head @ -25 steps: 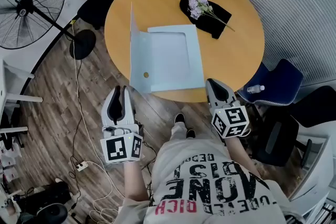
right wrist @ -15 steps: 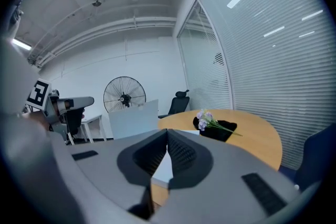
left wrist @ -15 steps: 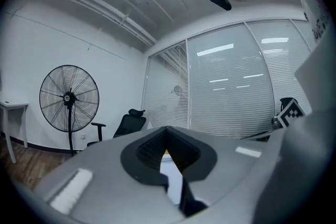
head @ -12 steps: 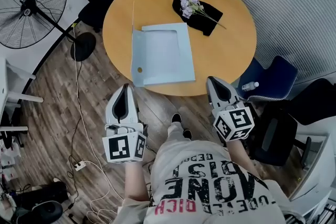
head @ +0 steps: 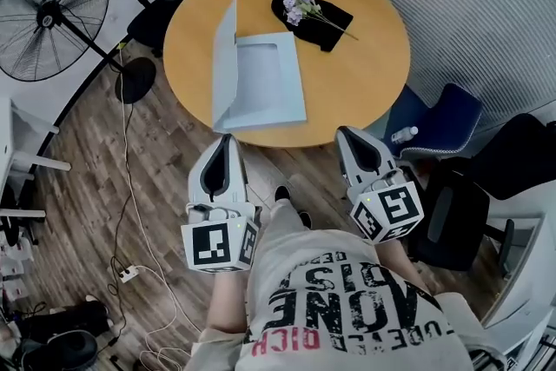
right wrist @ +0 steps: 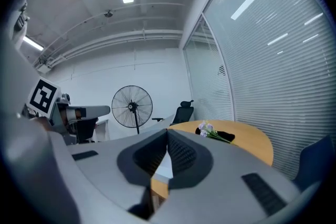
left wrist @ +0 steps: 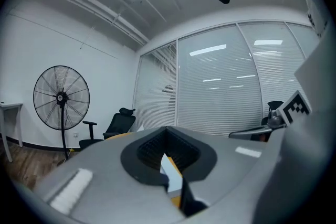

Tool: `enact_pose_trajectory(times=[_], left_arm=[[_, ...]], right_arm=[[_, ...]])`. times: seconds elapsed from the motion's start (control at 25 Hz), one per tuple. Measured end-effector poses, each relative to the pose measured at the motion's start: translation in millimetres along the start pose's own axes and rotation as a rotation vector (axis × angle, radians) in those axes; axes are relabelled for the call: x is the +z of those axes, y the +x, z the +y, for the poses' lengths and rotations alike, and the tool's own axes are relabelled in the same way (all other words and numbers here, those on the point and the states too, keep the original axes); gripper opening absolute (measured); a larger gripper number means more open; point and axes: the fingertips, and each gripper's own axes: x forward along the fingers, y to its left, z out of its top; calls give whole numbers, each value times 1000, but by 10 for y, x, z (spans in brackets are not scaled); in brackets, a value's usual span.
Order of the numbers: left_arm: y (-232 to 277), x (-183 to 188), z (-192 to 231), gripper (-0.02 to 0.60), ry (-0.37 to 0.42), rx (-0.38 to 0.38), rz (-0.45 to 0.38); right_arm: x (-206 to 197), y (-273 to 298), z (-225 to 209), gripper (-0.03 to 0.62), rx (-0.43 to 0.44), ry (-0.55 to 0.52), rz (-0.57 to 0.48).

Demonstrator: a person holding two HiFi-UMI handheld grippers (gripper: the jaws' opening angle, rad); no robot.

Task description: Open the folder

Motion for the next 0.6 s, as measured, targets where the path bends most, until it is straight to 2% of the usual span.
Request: enact_pose_trajectory(times=[0.24, 0.6], left_arm=[[-22, 138, -318, 9, 12, -55, -29], [57, 207, -578, 9, 14, -153, -45]], right_arm=[[183, -124, 127, 12, 52, -4, -21], [277, -191, 97, 12, 58, 28, -6]])
